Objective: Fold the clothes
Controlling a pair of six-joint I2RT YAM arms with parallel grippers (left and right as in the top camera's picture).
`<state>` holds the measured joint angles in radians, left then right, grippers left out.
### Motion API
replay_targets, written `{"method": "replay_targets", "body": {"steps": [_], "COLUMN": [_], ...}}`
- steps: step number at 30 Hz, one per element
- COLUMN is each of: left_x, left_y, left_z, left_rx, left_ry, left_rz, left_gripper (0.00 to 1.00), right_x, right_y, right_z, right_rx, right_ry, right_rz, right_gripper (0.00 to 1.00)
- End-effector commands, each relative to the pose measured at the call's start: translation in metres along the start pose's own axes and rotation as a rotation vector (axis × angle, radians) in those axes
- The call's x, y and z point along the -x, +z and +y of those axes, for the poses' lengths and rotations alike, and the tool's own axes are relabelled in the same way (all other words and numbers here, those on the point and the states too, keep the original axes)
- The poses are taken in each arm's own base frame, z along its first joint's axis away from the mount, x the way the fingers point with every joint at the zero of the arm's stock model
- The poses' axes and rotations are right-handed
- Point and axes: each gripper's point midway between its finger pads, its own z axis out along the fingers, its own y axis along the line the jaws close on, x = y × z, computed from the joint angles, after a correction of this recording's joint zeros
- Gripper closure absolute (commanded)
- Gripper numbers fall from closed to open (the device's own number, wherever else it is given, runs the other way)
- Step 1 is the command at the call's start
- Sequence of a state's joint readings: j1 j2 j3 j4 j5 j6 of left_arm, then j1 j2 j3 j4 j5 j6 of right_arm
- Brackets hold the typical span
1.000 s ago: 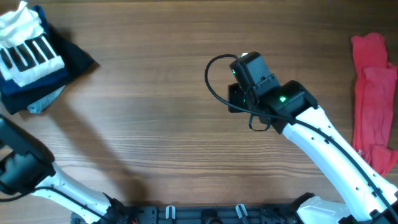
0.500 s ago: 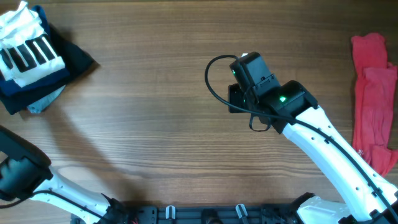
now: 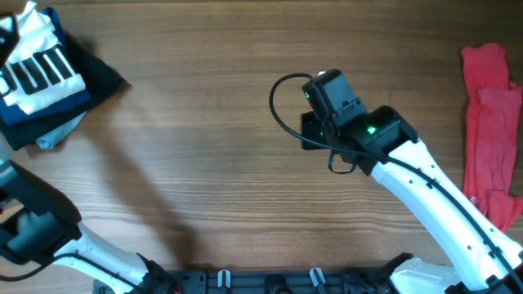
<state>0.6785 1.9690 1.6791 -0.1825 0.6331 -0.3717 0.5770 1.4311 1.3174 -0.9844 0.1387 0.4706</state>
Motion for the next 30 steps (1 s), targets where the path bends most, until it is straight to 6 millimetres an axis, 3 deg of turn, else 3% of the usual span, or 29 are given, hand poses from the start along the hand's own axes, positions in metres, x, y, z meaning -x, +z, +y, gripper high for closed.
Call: {"method": "replay_targets", "body": {"steps": [1, 8, 14, 20, 25, 30], "left_x": [0.013, 0.021, -0.012, -0.022, -0.017, 0.011], "left_y": [0.009, 0.023, 0.050, 0.072, 0.096, 0.108], "left_z": [-0.026, -0.016, 0.023, 0.054, 0.068, 0.084], "left_rx": [0.051, 0.312, 0.457, 0.519, 0.503, 0.490], "left_ry": [0.058, 0.186, 0.228, 0.246, 0.330, 0.350], "left_rz": [-0.016, -0.004, 0.072, 0.064, 0.009, -0.143], "left_gripper": [0.00, 0.01, 0.02, 0.03, 0.00, 0.00], "right_x": [0.001, -0.001, -0.002, -0.002, -0.005, -0.014], "right_y": [-0.006, -0.006, -0.006, -0.006, -0.006, -0.006], "right_z": [-0.001, -0.002, -0.003, -0.004, -0.005, -0.010], "right_rx": [0.008, -0.001, -0.003, -0.008, -0.013, -0.032], "right_ry": [0.015, 0.014, 0.012, 0.009, 0.011, 0.023], "right_rz": [-0.008, -0.001, 0.002, 0.004, 0.015, 0.051], "right_gripper": [0.77, 0.78, 0.78, 0.78, 0.78, 0.78]}}
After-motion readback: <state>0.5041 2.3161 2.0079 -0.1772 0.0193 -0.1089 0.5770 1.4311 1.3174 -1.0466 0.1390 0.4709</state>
